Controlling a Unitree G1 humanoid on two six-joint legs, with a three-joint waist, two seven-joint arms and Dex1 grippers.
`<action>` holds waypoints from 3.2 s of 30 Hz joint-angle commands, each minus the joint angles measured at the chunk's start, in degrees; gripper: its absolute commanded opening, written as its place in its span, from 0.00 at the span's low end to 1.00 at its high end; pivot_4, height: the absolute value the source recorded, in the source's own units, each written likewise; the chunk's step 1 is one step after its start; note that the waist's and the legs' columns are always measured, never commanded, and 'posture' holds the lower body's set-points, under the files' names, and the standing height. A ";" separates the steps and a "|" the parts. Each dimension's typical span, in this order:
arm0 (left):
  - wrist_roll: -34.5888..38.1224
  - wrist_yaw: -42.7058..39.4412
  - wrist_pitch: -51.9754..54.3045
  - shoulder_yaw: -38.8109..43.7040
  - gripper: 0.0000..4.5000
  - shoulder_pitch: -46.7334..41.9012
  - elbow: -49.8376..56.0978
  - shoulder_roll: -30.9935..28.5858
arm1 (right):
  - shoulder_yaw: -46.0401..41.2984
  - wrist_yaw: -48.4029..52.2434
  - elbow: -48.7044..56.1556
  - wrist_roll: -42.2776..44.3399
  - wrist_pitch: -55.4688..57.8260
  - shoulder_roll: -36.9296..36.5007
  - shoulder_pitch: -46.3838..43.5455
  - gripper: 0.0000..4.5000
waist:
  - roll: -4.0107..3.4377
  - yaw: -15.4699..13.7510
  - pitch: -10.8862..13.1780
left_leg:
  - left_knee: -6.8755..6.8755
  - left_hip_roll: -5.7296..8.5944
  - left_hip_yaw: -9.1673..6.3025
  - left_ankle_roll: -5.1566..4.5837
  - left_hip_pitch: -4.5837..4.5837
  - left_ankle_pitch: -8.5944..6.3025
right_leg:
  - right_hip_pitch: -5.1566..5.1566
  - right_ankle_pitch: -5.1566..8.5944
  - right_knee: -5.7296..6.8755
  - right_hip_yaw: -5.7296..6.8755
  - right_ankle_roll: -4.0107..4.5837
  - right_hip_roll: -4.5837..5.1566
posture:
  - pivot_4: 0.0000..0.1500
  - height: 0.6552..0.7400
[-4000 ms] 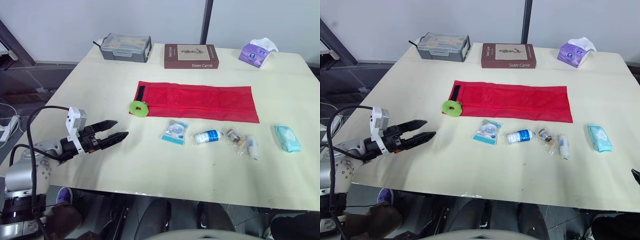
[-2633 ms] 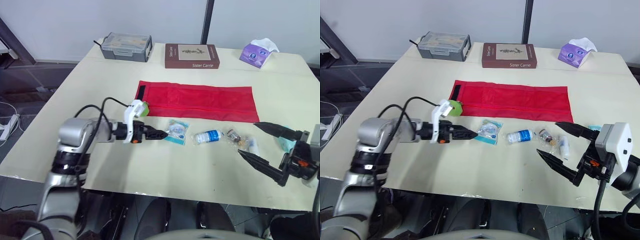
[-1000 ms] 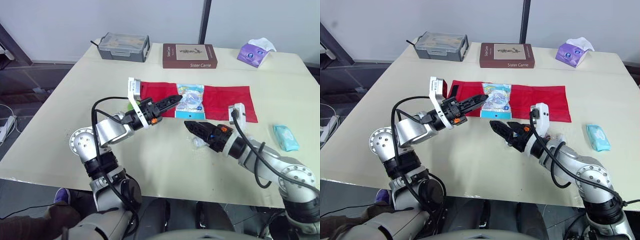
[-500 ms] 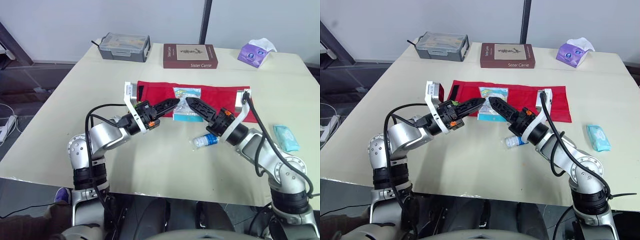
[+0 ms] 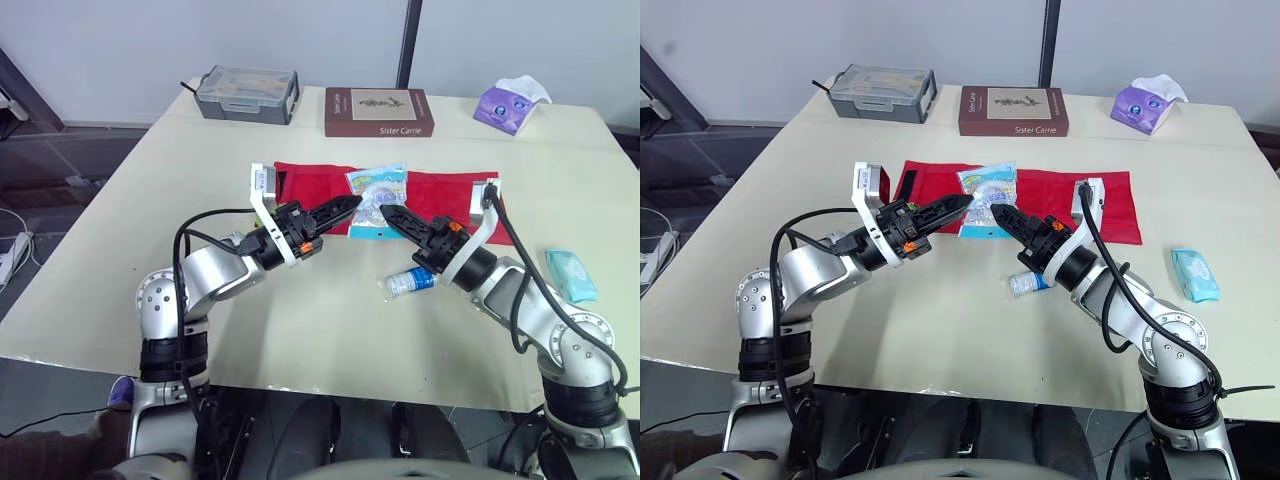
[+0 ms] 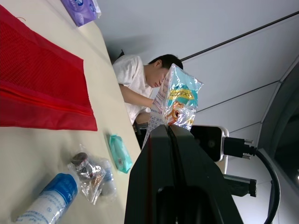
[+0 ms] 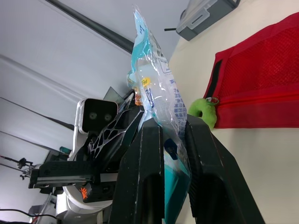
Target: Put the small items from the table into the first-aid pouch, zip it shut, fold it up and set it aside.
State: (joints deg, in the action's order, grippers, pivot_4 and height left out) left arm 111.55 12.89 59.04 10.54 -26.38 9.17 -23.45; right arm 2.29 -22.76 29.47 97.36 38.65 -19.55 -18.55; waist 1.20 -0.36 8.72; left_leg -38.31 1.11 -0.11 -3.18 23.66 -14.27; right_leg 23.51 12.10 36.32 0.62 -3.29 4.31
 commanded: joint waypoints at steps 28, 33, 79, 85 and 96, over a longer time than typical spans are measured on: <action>-114.13 -66.95 -61.73 -36.78 0.90 -43.07 -75.07 -9.64 | -6.41 -7.96 18.58 5.66 -1.15 -25.40 12.11 0.01 | 0.20 -0.39 0.23 | -0.01 -0.28 0.38 -0.60 0.27 -0.35 | 0.07 -0.01 -0.51 -0.49 -0.05 -0.23 | 1.00 1.00; -119.68 -63.60 -66.82 -36.19 0.90 -44.45 -79.36 -7.67 | -5.70 -9.54 20.40 4.91 -3.21 -25.28 13.66 0.01 | 0.20 -0.35 0.22 | -0.01 -0.30 0.37 -0.62 0.27 -0.36 | 0.08 -0.02 -0.49 -0.49 -0.07 -0.20 | 1.00 1.00; -109.30 -97.13 -37.81 -20.00 0.00 -26.29 -39.35 -8.50 | 5.37 -2.23 8.57 -0.73 2.79 -20.87 5.24 0.01 | 0.26 1.14 0.18 | -0.12 -0.34 0.34 -0.61 0.18 -0.35 | 0.04 -0.06 -0.34 -0.53 -0.12 -0.29 | 1.00 1.00; -104.61 -94.15 -28.94 -18.74 0.00 -17.74 -22.82 -10.55 | 13.07 -5.29 -5.95 -4.13 8.60 -10.07 -6.93 0.01 | 0.24 0.93 0.16 | -0.10 -0.31 0.24 -0.58 0.18 -0.33 | 0.07 -0.06 -0.22 -0.49 -0.10 -0.29 | 1.00 1.00; -100.05 -87.98 -25.80 -17.06 0.00 -13.63 -15.63 -12.70 | 12.97 -4.32 -15.34 -8.89 17.34 -3.34 -9.95 0.01 | 0.20 1.16 0.16 | -0.10 -0.23 0.16 -0.58 0.12 -0.33 | 0.07 -0.06 -0.05 -0.44 -0.10 -0.31 | 1.00 1.00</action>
State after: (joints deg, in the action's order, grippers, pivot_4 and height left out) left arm 9.50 -75.71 33.50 -8.50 -40.06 -9.43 -35.48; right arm 16.53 -27.58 14.25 88.74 54.97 -23.73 -27.06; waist 1.40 0.80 8.88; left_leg -38.42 0.88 0.05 -3.76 23.78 -14.60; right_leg 23.58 12.04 36.27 0.18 -3.39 4.00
